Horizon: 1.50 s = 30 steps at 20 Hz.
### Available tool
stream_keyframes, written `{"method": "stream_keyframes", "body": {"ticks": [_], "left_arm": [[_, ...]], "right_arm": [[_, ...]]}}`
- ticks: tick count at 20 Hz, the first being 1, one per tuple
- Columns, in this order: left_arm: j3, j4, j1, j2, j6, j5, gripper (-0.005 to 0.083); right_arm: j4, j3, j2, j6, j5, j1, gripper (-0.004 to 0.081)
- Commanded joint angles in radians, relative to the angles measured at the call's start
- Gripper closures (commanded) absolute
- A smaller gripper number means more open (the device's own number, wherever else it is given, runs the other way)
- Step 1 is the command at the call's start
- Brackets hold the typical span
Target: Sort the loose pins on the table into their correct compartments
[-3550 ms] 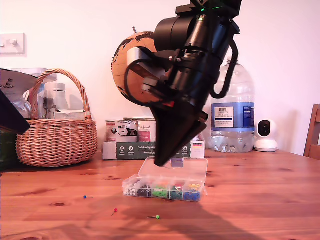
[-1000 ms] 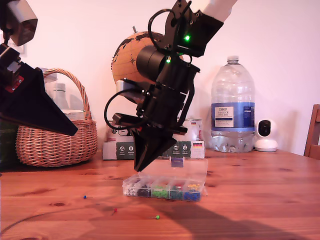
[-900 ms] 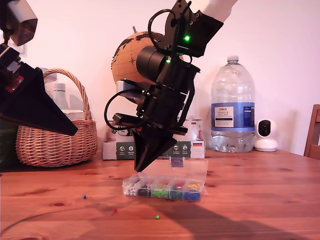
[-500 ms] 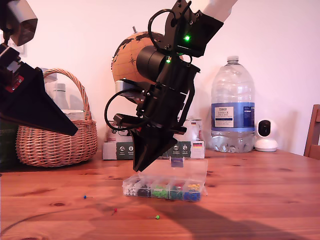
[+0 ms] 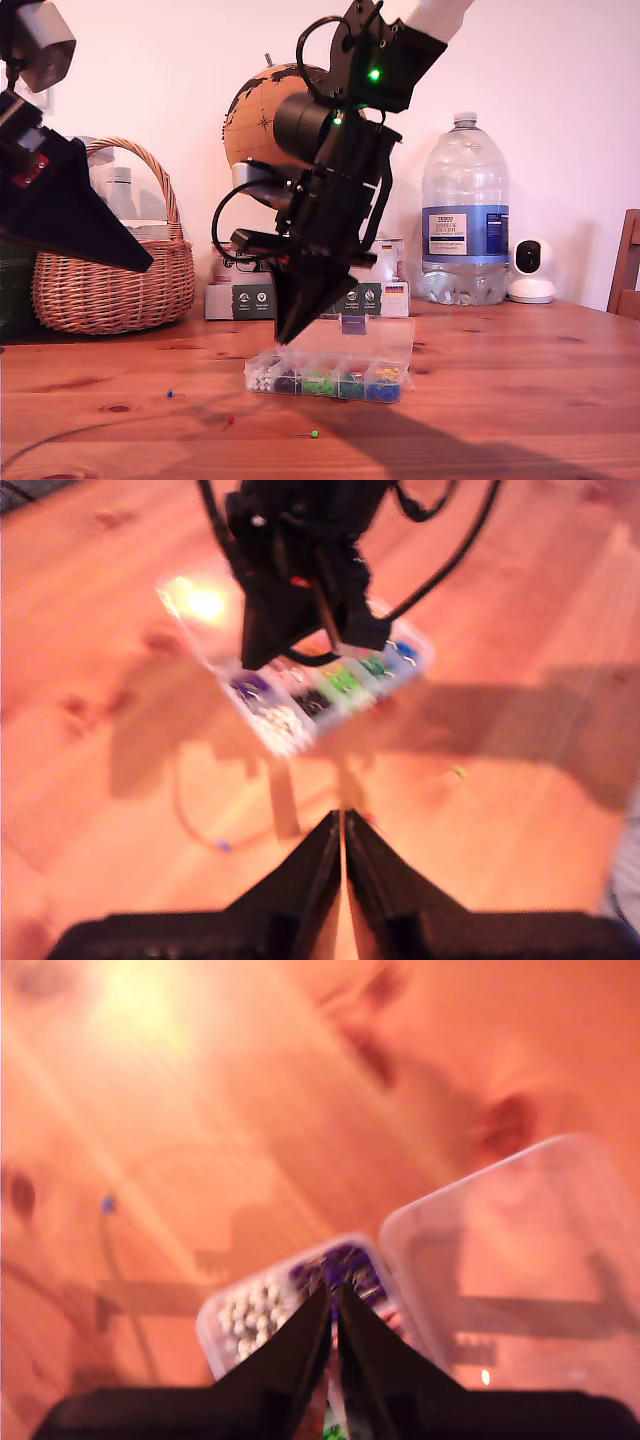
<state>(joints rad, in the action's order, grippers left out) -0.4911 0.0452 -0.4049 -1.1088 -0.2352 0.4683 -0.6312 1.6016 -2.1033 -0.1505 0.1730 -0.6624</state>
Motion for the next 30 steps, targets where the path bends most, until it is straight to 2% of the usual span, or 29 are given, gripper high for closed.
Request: {"method": "stream_keyframes", "body": {"ticks": [1, 4, 10, 16, 22, 24, 26, 28, 29, 30], "left_arm": [[-0.007, -0.031, 0.006, -0.002, -0.001, -0.006, 0.0797], [-0.007, -0.036, 0.023, -0.002, -0.001, -0.005, 0.0797], [-0.007, -0.047, 0.043, -0.002, -0.01, -0.003, 0.0797], [-0.007, -0.037, 0.037, -0.002, -0.009, 0.092, 0.0797], [-0.007, 0.111, -0.057, -0.002, -0.023, 0.2, 0.0797], [-0.007, 0.188, -0.124, -0.002, -0.068, 0.19, 0.0797], [-0.007, 0.237, -0.189, -0.002, -0.083, 0.135, 0.0797], [-0.007, 0.257, -0.229, -0.002, -0.083, 0.091, 0.0797], [-0.007, 0.256, -0.24, -0.002, -0.083, 0.087, 0.0797], [-0.007, 0.258, -0.245, -0.002, -0.083, 0.078, 0.0797]], "right_arm": [[0.006, 0.008, 0.062, 0.029, 0.0, -0.009, 0.0783], [0.034, -0.007, 0.089, 0.057, -0.002, -0.013, 0.0783], [0.122, -0.107, 0.199, 0.076, -0.054, -0.031, 0.0783], [0.125, -0.21, 0.307, 0.075, -0.061, -0.04, 0.0783], [0.101, -0.377, 0.412, 0.062, -0.058, -0.068, 0.0783], [0.006, -0.379, 0.414, 0.004, -0.04, -0.079, 0.0783], [-0.082, -0.379, 0.414, -0.047, -0.043, -0.091, 0.0782], [-0.097, -0.378, 0.414, -0.005, -0.04, -0.103, 0.0782], [-0.098, -0.377, 0.414, -0.013, -0.032, -0.103, 0.0782], [-0.108, -0.377, 0.413, -0.064, -0.026, -0.103, 0.0782]]}}
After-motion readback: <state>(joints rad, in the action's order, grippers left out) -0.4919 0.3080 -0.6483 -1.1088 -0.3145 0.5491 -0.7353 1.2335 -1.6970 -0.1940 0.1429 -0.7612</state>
